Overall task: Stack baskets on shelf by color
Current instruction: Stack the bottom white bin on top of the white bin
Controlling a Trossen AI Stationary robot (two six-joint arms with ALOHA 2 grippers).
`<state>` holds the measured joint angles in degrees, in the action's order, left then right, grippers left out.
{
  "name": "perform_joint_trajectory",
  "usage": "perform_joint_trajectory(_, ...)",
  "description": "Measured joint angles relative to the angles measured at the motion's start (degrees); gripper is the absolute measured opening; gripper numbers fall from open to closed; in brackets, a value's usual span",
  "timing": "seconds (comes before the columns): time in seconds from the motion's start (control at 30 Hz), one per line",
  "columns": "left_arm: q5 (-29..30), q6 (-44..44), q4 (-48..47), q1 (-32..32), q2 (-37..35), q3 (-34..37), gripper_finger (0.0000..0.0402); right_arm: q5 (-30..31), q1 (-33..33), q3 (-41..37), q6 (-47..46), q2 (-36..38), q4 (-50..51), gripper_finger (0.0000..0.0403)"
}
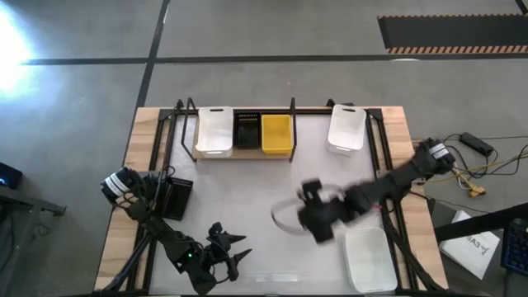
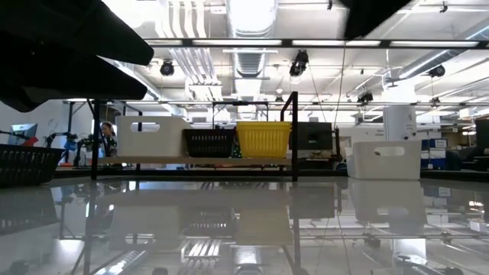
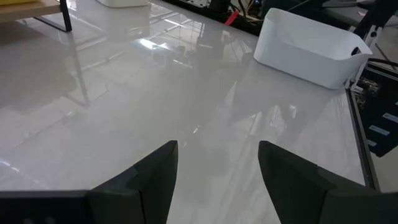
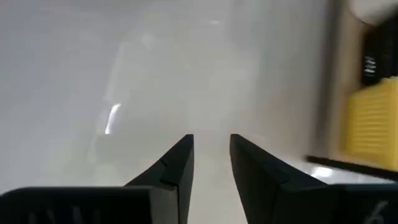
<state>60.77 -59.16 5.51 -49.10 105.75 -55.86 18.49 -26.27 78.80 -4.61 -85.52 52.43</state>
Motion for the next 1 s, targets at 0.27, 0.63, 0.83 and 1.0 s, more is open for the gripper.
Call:
perform_joint_trajectory(0.27,0.0,0.1,0.0,0.0,0.0,0.0,0.0208,-0.5,-22.9,-0.1,-22.2,-0.1,1.1,0.0068)
perform_joint_trajectory(0.63,1.1,0.1,0.0,0.0,0.0,0.0,0.0208,-10.1,-40.6,-0.1,-56.5,-0.4,1.0,0.0069)
perform_joint_trajectory(0.83,1.3,-0.1,0.1,0.2,0.0,0.0,0.0208,-9.3,-44.1,-0.1,-66.2,-2.9,1.3,0.0117)
perform_joint_trajectory(1.0,1.3,-0.1,0.1,0.5,0.0,0.0,0.0208,-9.3,-46.0,-0.1,-65.4,-6.5,1.3,0.0168)
